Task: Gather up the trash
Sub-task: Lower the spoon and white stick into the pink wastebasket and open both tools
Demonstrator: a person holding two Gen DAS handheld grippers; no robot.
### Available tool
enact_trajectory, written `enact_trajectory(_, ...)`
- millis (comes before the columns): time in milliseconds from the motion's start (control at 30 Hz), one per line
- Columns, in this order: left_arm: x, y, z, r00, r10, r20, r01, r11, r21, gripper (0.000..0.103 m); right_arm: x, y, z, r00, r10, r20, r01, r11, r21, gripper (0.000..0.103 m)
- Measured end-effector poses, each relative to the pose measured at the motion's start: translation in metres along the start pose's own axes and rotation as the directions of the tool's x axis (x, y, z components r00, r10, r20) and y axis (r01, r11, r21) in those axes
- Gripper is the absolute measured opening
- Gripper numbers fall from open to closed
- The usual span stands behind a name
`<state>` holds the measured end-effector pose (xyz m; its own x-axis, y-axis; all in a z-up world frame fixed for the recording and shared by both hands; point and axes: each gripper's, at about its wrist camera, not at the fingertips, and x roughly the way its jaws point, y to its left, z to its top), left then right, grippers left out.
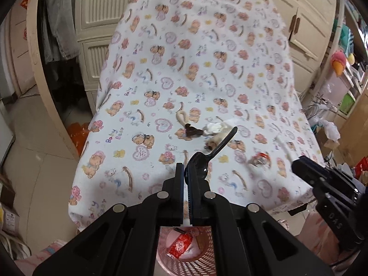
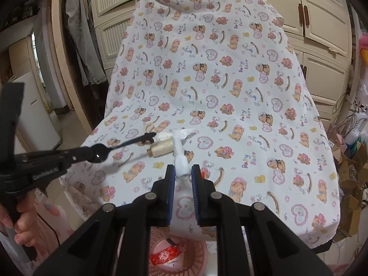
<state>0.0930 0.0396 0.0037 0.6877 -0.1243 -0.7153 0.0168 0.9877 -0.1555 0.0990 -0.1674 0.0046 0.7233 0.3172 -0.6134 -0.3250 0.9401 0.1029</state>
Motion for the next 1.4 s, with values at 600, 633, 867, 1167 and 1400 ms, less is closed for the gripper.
enact_trajectory(600, -0.039, -0.011, -0.044, 0.998, 0.028, -0.058, -0.024, 0.997, 0.069, 0.002, -0.066, 0.035, -0.033, 0.998, 0.06, 0.014, -0.06, 0.998, -0.014, 0.013)
enact_trajectory(633, -0.034, -0.008, -0.046, 0.996, 0.023, -0.083, -0.018, 0.998, 0.057, 0.002, -0.066, 0.037, -0.035, 0.998, 0.062, 0.007, -0.062, 0.998, -0.02, 0.013)
enact_trajectory(867, -0.027, -0.001, -0.054, 0.992, 0.018, -0.125, -0.013, 0.999, 0.041, 0.002, -0.04, 0.037, -0.054, 0.99, 0.091, -0.11, -0.09, 0.996, 0.017, 0.013)
enact_trajectory(1167, -0.009, -0.009, -0.065, 0.972, -0.008, -0.235, 0.024, 0.998, 0.066, 0.002, -0.005, 0.027, -0.071, 0.952, 0.121, -0.28, -0.106, 0.992, 0.067, 0.013)
enact_trajectory(1400, 0.016, -0.019, -0.084, 0.931, 0.033, -0.364, 0.01, 0.993, 0.116, 0.002, 0.013, 0.024, -0.084, 0.928, 0.118, -0.355, -0.094, 0.992, 0.086, 0.013)
